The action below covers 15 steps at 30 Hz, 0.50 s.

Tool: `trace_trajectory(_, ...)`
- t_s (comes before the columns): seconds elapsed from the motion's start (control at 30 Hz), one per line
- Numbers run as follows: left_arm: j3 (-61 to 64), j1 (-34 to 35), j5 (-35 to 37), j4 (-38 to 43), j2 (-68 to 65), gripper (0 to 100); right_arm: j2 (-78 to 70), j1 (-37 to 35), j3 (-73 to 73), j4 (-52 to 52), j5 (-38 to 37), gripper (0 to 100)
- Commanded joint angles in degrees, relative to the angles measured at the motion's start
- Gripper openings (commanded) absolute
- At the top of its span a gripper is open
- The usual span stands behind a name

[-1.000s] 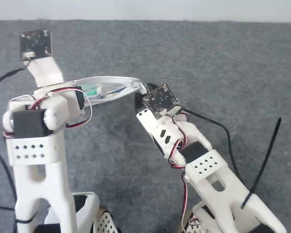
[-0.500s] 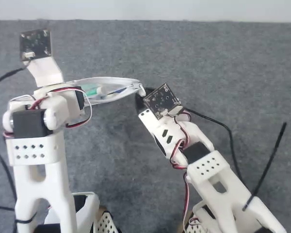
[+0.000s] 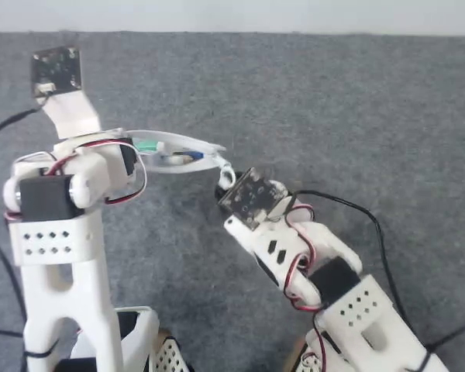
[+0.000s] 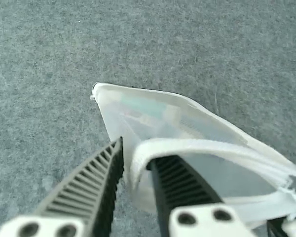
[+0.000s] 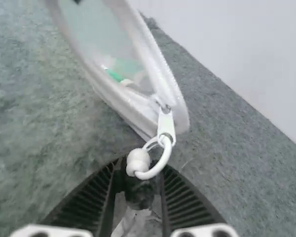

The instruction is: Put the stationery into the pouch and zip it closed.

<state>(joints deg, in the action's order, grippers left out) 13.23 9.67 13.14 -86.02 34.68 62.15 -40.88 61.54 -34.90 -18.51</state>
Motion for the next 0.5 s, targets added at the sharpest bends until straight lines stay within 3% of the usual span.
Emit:
trace_trajectory(0.0,-1.8,-0.35,-1.32,0.62,1.41,15,3.91,-1.8,-0.53,-3.38,-1.41,0.5)
trace_trajectory(0.37,-2.15,-0.7,-2.02,1.85,1.49,28,15.96,-10.51,-0.44,-16.57,-5.45,0.5)
trace_trajectory(0.47,-2.07,-4.92,-5.54,1.93,1.49,28,19.3,-12.44,-0.44,-19.56,-5.54,0.5)
